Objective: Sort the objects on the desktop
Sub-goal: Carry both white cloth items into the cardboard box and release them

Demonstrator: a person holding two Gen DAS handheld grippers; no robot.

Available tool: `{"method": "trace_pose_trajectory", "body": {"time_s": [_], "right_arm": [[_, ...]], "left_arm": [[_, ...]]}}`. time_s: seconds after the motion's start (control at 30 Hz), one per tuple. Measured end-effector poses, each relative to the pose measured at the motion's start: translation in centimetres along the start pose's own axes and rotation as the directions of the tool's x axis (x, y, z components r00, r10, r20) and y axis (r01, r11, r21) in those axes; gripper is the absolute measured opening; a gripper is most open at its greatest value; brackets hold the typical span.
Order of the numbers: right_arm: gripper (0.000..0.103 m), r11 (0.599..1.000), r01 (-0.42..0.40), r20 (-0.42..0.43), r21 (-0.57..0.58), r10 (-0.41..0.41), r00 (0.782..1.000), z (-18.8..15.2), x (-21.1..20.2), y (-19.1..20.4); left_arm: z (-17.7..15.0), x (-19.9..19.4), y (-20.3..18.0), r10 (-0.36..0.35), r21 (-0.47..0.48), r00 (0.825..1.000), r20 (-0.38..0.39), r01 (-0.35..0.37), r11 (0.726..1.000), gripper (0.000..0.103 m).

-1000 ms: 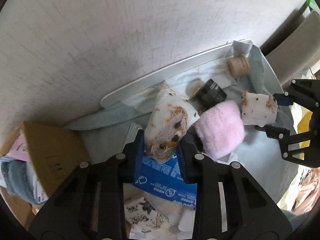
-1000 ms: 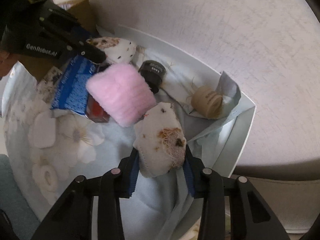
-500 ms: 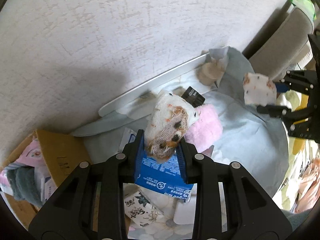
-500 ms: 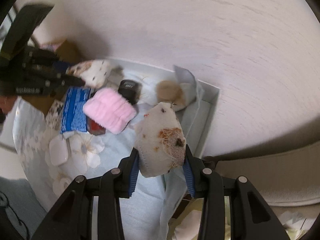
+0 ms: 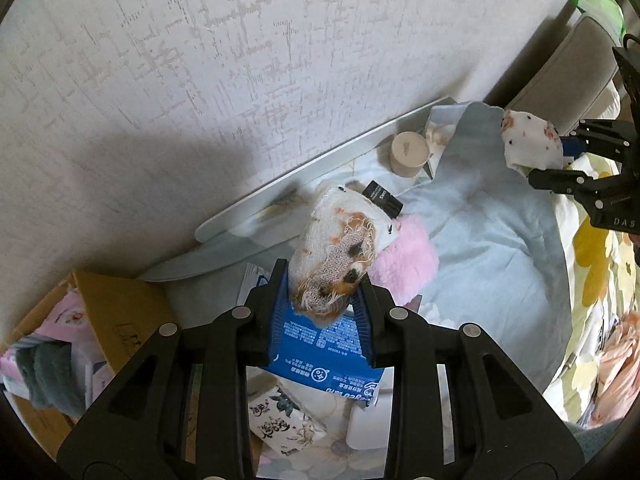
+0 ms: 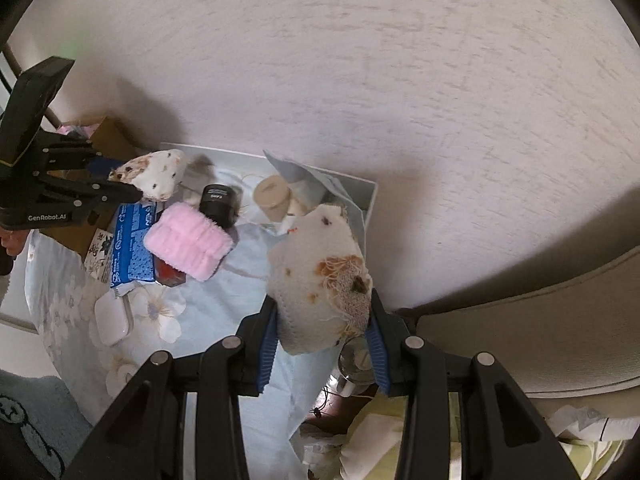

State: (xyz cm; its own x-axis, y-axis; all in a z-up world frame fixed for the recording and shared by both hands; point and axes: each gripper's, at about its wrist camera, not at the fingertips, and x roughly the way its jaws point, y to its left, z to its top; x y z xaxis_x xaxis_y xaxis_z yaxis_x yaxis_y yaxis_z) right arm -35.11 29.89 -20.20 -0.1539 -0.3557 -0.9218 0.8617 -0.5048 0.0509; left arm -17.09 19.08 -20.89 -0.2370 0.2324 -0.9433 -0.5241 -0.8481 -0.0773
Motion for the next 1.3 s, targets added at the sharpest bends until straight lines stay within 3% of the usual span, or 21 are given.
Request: {"method": "trace_pose_trajectory", "body": {"time_s": [0.17, 0.43, 0.8, 1.3], "right_arm": [[0.037, 0.999, 0.003, -0.002, 0.039, -0.003, 1.000, 0.5, 2.2, 0.1], [0.037, 1.000, 0.017, 0.010, 0.017, -0.017, 1.000, 1.4, 0.7, 1.5], [0.037, 0.996, 0.019, 0.026, -0.087, -0.017, 1.000, 5.5, -2.9, 8.0], [0.037, 0.982, -0.052, 0.070, -0.184, 0.065, 0.995, 11.3, -4.9, 19.1]], "left_arm": [[0.2, 0.4, -0.2, -0.001, 0.005, 1.000, 0.005, 0.001, 1.000, 0.027], [0.2, -1.3, 0.0, -0.009, 0.000, 1.000, 0.022, 0.009, 1.000, 0.027], [-0.2, -7.3, 1.1, 0.019, 0.010, 0.996, 0.090, -0.020, 1.000, 0.027], [-5.5, -16.6, 8.9, 0.093, -0.066, 0.982, 0.167, -0.083, 0.994, 0.027]]}}
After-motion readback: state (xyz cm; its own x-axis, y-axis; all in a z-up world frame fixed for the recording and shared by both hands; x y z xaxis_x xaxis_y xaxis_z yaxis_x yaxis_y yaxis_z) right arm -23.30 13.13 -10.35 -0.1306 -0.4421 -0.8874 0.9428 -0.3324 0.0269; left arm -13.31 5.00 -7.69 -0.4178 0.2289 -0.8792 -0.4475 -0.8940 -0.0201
